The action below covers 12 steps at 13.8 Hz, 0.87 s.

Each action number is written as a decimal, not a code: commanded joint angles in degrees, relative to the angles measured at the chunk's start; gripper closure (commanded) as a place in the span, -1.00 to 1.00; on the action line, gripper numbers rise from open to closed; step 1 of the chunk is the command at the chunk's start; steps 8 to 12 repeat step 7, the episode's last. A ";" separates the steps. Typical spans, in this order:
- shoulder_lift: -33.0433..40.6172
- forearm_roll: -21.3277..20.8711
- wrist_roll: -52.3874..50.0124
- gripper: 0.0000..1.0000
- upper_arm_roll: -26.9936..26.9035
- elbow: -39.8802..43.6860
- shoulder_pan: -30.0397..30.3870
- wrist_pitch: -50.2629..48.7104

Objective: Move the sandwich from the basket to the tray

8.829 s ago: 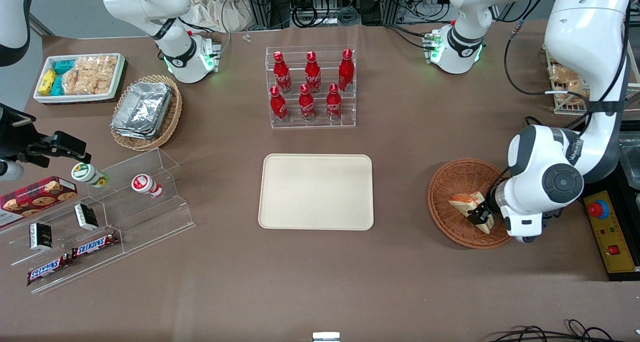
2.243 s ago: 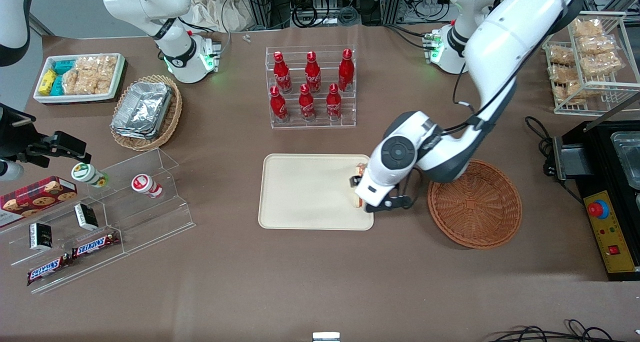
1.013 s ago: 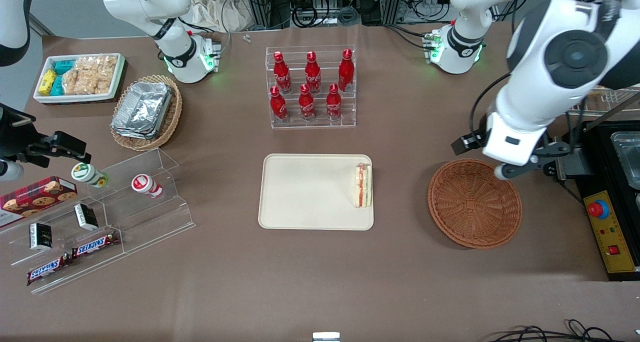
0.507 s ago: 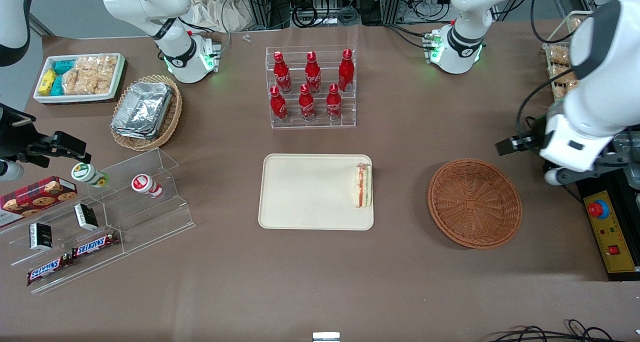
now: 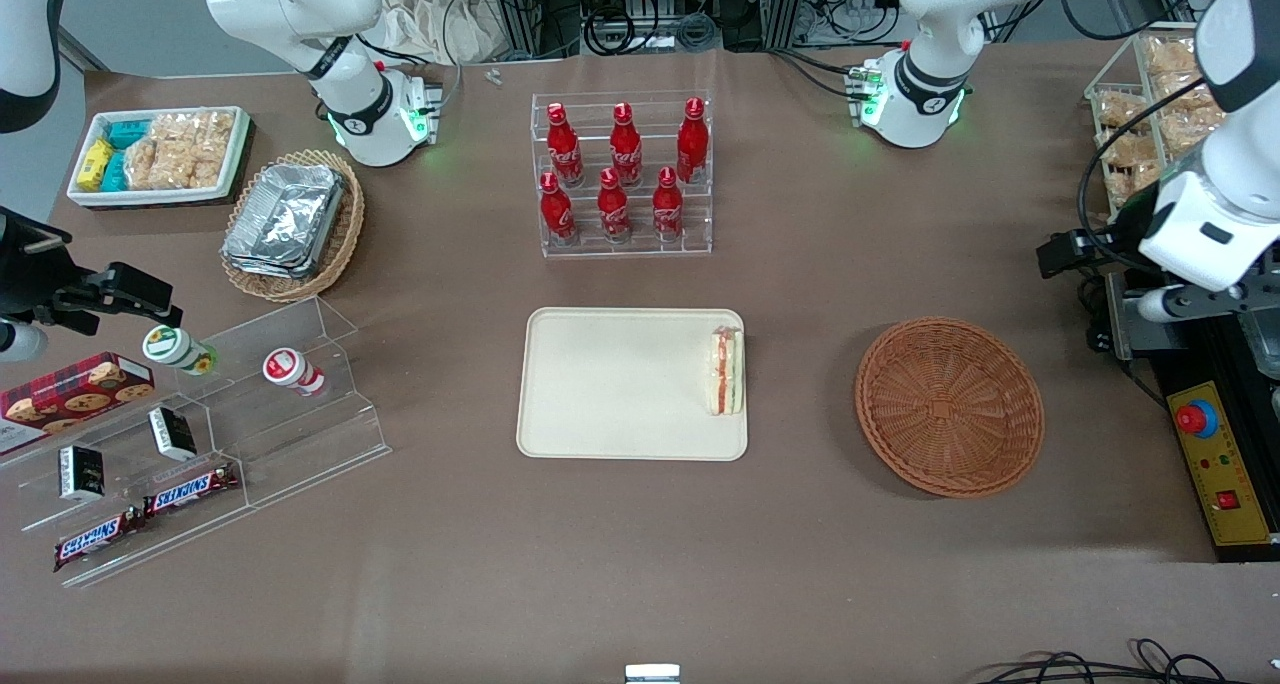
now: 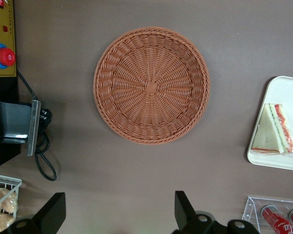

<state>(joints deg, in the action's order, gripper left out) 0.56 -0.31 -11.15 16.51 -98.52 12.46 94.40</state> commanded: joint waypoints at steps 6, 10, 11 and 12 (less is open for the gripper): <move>-4.07 -3.29 9.22 -0.99 1.33 3.16 -3.58 0.70; -4.42 -3.55 9.13 -0.99 1.68 3.25 -4.11 0.96; -4.42 -3.55 9.13 -0.99 1.68 3.25 -4.11 0.96; -4.42 -3.55 9.13 -0.99 1.68 3.25 -4.11 0.96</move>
